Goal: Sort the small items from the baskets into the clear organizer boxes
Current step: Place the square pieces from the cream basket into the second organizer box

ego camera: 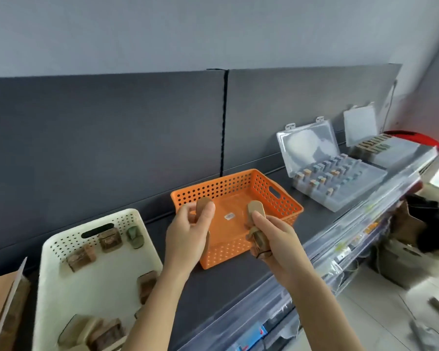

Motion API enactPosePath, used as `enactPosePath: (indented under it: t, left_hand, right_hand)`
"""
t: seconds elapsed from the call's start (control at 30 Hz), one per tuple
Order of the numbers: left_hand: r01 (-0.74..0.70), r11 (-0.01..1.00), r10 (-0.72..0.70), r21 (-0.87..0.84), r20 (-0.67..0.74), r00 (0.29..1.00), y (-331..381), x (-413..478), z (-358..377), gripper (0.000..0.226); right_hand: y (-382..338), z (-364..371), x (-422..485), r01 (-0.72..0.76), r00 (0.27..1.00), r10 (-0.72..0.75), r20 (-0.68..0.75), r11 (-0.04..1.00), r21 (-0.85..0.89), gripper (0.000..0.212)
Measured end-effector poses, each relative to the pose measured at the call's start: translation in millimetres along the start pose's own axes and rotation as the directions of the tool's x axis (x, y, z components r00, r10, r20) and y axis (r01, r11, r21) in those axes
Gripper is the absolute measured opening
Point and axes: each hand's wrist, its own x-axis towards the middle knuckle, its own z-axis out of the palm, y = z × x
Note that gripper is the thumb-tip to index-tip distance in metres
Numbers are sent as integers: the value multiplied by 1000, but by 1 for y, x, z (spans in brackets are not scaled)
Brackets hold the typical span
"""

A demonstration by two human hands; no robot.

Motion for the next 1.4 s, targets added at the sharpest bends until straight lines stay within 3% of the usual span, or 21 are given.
enactPosePath:
  t: [0.17,0.27,0.67,1.17,1.4]
  left_hand:
    - [-37,999,40,-18,176,984,19,4,90,44]
    - [-53,999,52,0,234,971,35,4,155,34]
    - [-140,990,112,35,424,898,93,5,410,33]
    - [-163,983,182,-86,589,788,119,61,642,29]
    - [5,995,58,-103,594,802,137,119,741,27]
  right_hand:
    - [-14,-87,5,48,989,-40,-139,997,55,39]
    - [-25,-147,12,57,975,-34,-218,994,98,31]
    - [-77,-380,65,78,932,-55,-358,996,50,30]
    - [-116,-564,157,130,857,-65,-511,987,93,27]
    - [-149,-633,217,130,825,-69,-561,989,70,37]
